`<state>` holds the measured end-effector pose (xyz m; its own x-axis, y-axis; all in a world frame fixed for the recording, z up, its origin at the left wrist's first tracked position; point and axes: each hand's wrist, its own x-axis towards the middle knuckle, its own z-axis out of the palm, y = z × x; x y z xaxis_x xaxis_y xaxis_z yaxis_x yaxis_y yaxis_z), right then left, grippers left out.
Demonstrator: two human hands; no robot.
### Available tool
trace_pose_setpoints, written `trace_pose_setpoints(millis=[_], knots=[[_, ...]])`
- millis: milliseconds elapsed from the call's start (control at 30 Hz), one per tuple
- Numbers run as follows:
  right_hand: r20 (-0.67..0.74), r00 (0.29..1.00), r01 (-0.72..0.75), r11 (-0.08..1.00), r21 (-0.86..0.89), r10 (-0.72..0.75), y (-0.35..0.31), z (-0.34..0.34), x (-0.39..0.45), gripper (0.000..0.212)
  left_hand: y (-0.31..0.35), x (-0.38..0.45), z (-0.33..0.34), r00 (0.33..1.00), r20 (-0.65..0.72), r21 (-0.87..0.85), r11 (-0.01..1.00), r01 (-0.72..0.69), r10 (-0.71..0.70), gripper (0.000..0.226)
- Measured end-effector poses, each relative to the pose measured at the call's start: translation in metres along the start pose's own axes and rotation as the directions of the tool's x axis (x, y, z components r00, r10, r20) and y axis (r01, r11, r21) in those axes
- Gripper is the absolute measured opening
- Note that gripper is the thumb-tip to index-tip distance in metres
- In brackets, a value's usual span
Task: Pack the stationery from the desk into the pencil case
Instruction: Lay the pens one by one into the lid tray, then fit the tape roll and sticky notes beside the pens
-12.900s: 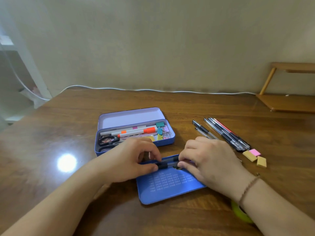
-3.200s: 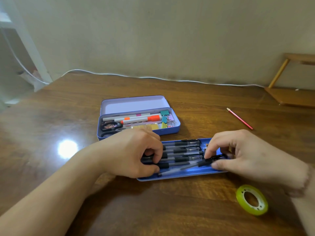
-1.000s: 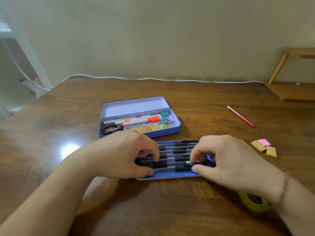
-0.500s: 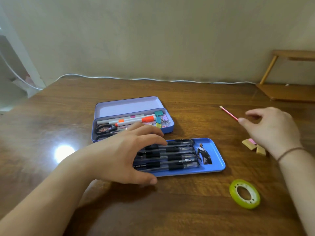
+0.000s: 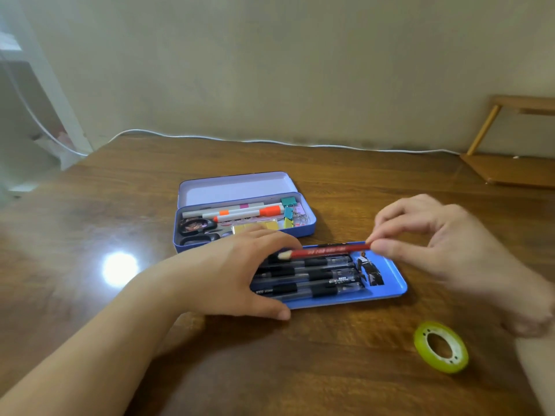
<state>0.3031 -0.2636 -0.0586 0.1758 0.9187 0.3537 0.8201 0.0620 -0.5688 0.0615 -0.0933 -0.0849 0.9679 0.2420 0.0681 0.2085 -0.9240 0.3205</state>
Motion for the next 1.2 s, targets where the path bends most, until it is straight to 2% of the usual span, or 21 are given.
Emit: trace_pose_setpoints(millis=[67,133,433,533,600,700,733,800,867,1000,1067,1100,1133,1200], knots=[[0.144,0.989,0.028,1.000,-0.001,-0.027,-0.001,0.008,-0.001,0.018,-0.002,-0.001,-0.003,1.000,0.015,-0.046,0.999,0.023,-0.023,0.076],[0.211,0.977,-0.001,1.000,-0.020,0.005,0.001,0.009,-0.002,0.018,-0.005,-0.002,-0.004,0.999,0.036,-0.067,0.997,0.026,-0.024,0.070],[0.299,0.953,-0.010,0.993,-0.114,0.043,-0.001,0.012,-0.003,0.012,-0.006,-0.003,-0.011,0.995,0.088,-0.081,0.995,0.053,-0.046,0.064],[0.321,0.947,0.032,0.988,-0.148,0.018,-0.008,0.020,-0.003,0.019,-0.003,-0.004,-0.009,0.998,0.058,-0.107,0.994,-0.007,0.013,0.065],[0.294,0.956,0.041,0.977,-0.209,0.023,-0.013,0.013,-0.002,0.023,0.002,-0.003,-0.003,0.996,0.043,-0.084,0.994,-0.073,0.077,0.075],[0.194,0.969,-0.083,0.943,-0.323,0.151,-0.018,-0.018,-0.010,0.045,0.011,0.001,0.007,0.990,0.062,0.004,0.992,-0.129,0.128,0.090],[0.209,0.949,-0.142,0.910,-0.390,0.237,-0.020,-0.027,-0.016,0.057,0.013,0.003,0.010,0.988,0.064,0.045,0.988,-0.145,0.142,0.092],[0.279,0.858,-0.232,0.810,-0.538,0.431,-0.025,-0.033,-0.031,0.076,0.016,0.005,0.014,0.986,0.070,0.118,0.981,-0.157,0.149,0.092],[0.316,0.775,-0.257,0.730,-0.633,0.547,-0.032,-0.026,-0.041,0.080,0.017,0.007,0.016,0.987,0.089,0.144,0.978,-0.148,0.136,0.090],[0.372,0.763,-0.154,0.708,-0.690,0.529,-0.039,-0.008,-0.043,0.064,0.015,0.008,0.018,0.986,0.137,0.140,0.983,-0.118,0.099,0.085],[0.402,0.747,-0.185,0.746,-0.639,0.529,-0.036,-0.013,-0.041,0.056,0.014,0.008,0.018,0.988,0.134,0.126,0.987,-0.099,0.082,0.085],[0.402,0.761,-0.212,0.780,-0.589,0.510,-0.033,-0.019,-0.039,0.055,0.014,0.008,0.018,0.988,0.132,0.116,0.989,-0.092,0.077,0.084],[0.372,0.804,-0.221,0.814,-0.537,0.464,-0.027,-0.023,-0.035,0.055,0.014,0.008,0.017,0.988,0.134,0.107,0.990,-0.088,0.074,0.084],[0.232,0.922,-0.186,0.881,-0.435,0.310,-0.013,-0.025,-0.025,0.051,0.014,0.008,0.017,0.988,0.141,0.095,0.992,-0.085,0.071,0.084]])
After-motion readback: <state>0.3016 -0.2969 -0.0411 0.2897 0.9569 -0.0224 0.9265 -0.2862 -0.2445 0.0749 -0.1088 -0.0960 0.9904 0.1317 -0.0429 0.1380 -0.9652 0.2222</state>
